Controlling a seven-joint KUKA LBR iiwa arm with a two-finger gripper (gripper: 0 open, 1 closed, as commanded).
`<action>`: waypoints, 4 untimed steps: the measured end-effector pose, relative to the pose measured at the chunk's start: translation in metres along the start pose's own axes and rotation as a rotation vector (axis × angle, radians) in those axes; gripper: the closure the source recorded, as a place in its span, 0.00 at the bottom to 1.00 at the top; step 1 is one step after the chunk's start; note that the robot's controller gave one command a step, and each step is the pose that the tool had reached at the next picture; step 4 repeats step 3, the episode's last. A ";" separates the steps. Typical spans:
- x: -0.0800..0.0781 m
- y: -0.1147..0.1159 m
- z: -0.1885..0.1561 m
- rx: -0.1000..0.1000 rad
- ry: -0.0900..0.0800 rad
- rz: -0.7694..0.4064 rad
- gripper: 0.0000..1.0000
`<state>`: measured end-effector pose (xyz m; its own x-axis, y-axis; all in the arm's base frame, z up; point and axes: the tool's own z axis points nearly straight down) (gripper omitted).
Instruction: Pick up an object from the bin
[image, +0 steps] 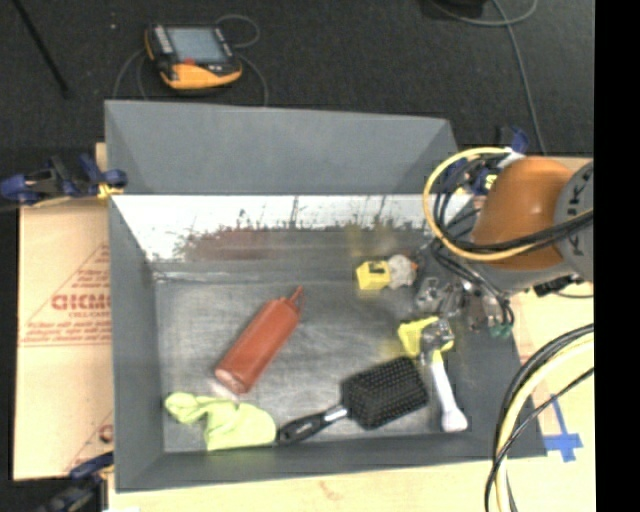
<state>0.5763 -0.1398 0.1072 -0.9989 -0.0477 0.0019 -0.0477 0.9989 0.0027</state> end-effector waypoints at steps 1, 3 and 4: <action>0.000 -0.001 -0.021 0.001 -0.002 0.000 1.00; -0.002 -0.001 -0.049 0.004 -0.010 -0.001 1.00; -0.002 -0.001 -0.049 0.004 -0.010 -0.001 1.00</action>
Offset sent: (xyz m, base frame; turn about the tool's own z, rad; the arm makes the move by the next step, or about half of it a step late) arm 0.0000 0.0000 0.0110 0.0000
